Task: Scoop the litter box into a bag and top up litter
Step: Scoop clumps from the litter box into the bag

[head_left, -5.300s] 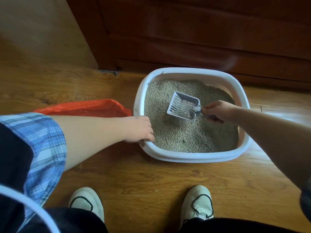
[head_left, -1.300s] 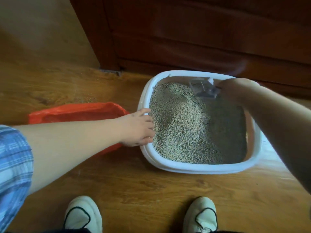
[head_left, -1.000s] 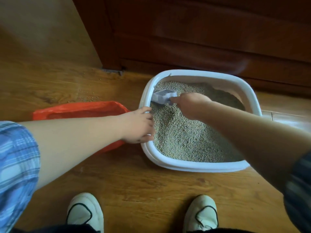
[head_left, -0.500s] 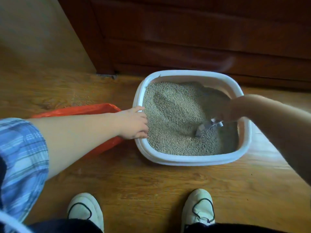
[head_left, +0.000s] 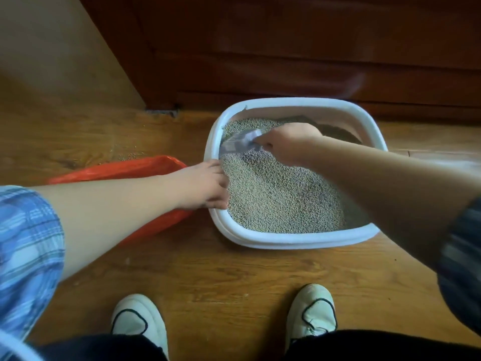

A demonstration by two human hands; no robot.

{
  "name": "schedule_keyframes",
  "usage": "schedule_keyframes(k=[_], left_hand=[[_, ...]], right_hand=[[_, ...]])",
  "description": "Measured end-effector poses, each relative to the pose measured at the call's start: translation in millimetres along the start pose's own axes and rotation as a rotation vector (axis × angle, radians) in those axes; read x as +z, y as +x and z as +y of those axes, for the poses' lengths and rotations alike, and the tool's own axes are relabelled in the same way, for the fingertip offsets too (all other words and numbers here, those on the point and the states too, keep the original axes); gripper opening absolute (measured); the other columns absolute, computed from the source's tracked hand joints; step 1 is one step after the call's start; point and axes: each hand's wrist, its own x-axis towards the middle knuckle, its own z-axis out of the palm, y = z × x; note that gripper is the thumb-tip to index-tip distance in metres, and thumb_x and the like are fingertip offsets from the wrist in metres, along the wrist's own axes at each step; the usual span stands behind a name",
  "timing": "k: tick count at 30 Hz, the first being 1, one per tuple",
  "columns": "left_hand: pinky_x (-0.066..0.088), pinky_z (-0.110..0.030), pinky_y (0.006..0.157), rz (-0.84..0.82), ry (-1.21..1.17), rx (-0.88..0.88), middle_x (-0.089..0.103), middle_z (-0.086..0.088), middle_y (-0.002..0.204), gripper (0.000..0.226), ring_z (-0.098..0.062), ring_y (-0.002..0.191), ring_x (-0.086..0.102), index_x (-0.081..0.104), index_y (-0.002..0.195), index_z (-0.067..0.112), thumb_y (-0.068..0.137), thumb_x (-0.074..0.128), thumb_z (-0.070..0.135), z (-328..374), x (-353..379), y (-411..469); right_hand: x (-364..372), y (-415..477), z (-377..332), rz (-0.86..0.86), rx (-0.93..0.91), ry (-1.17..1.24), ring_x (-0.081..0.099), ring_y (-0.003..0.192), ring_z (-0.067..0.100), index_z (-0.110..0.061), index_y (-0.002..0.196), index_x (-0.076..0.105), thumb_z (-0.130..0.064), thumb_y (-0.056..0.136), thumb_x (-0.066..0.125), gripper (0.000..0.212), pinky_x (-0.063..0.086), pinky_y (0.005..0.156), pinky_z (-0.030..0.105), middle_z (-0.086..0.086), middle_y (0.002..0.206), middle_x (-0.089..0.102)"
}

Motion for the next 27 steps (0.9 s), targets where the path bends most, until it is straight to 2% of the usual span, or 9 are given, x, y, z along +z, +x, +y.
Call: schedule_keyframes(k=[4,7,10,12,16,18,20,23,27], left_hand=[[0.043,-0.037,0.091,0.004,-0.037,-0.014,0.055,0.007,0.083,0.030,-0.022,0.088,0.054,0.069,0.079,0.030,0.089,0.055,0.054,-0.2,3.7,-0.8],[0.043,-0.035,0.087,0.012,-0.052,-0.036,0.057,0.007,0.088,0.032,-0.021,0.094,0.049,0.071,0.077,0.031,0.087,0.050,0.054,2.8,1.0,-0.8],[0.044,-0.035,0.078,-0.028,-0.051,-0.046,0.054,0.006,0.083,0.027,-0.023,0.085,0.051,0.070,0.077,0.031,0.085,0.057,0.053,3.0,-3.7,1.8],[0.044,-0.034,0.077,-0.046,-0.072,-0.059,0.052,0.006,0.079,0.021,-0.023,0.083,0.053,0.071,0.077,0.031,0.082,0.067,0.052,2.8,-6.7,2.6],[0.048,-0.037,0.082,-0.043,-0.088,-0.072,0.054,0.008,0.080,0.024,-0.022,0.088,0.055,0.073,0.079,0.031,0.082,0.065,0.054,3.7,-10.3,2.1],[0.046,-0.036,0.083,-0.052,-0.064,-0.053,0.056,0.009,0.081,0.023,-0.021,0.088,0.055,0.074,0.082,0.033,0.083,0.067,0.054,3.1,-10.3,4.1],[0.043,-0.035,0.085,-0.057,-0.046,-0.032,0.056,0.010,0.081,0.024,-0.018,0.087,0.054,0.074,0.083,0.034,0.085,0.065,0.056,1.3,-10.5,5.6],[0.039,-0.033,0.087,-0.055,-0.034,-0.017,0.054,0.011,0.083,0.025,-0.017,0.089,0.053,0.074,0.087,0.036,0.089,0.060,0.057,-0.9,-9.7,5.3],[0.038,-0.034,0.094,-0.076,-0.017,-0.013,0.060,0.011,0.086,0.032,-0.018,0.091,0.056,0.072,0.090,0.036,0.093,0.049,0.058,-0.7,-6.4,4.0]], right_hand=[[-9.0,16.6,-34.4,-0.126,-0.095,-0.129,0.061,0.093,0.021,-0.042,0.132,0.054,-0.016,0.100,0.048,0.041,0.052,0.069,0.035,-0.010,0.103,0.062],[-9.3,15.2,-51.3,-0.261,-0.270,-0.202,0.054,0.077,0.011,-0.036,0.134,0.053,-0.012,0.101,0.044,0.042,0.047,0.069,0.026,-0.013,0.083,0.052],[-1.7,7.7,-55.5,-0.451,-0.311,-0.207,0.049,0.069,0.009,-0.021,0.133,0.057,-0.014,0.104,0.044,0.033,0.039,0.065,0.021,-0.010,0.079,0.049],[2.1,2.6,-49.0,-0.539,-0.208,-0.188,0.050,0.067,0.008,-0.012,0.122,0.062,-0.023,0.106,0.045,0.026,0.044,0.065,0.020,-0.005,0.081,0.056],[-4.2,-10.0,2.5,-0.603,-0.007,-0.175,0.053,0.068,0.011,-0.009,0.098,0.063,-0.038,0.104,0.047,0.034,0.054,0.077,0.026,-0.001,0.085,0.061],[-3.4,-20.7,41.9,-0.619,0.033,-0.177,0.052,0.066,0.012,-0.020,0.093,0.064,-0.041,0.103,0.046,0.030,0.052,0.068,0.025,-0.003,0.083,0.061],[4.7,-29.9,81.7,-0.632,0.098,-0.028,0.050,0.061,0.013,-0.037,0.085,0.064,-0.032,0.103,0.049,0.024,0.051,0.059,0.028,-0.005,0.075,0.059],[16.0,-41.8,113.4,-0.604,0.159,0.252,0.044,0.047,0.016,-0.050,0.079,0.065,-0.024,0.102,0.049,0.039,0.038,0.045,0.023,-0.001,0.066,0.056],[15.5,-45.0,120.0,-0.592,0.254,0.432,0.044,0.045,0.015,-0.027,0.097,0.062,-0.038,0.101,0.051,0.016,0.033,0.045,0.020,0.004,0.066,0.065]])
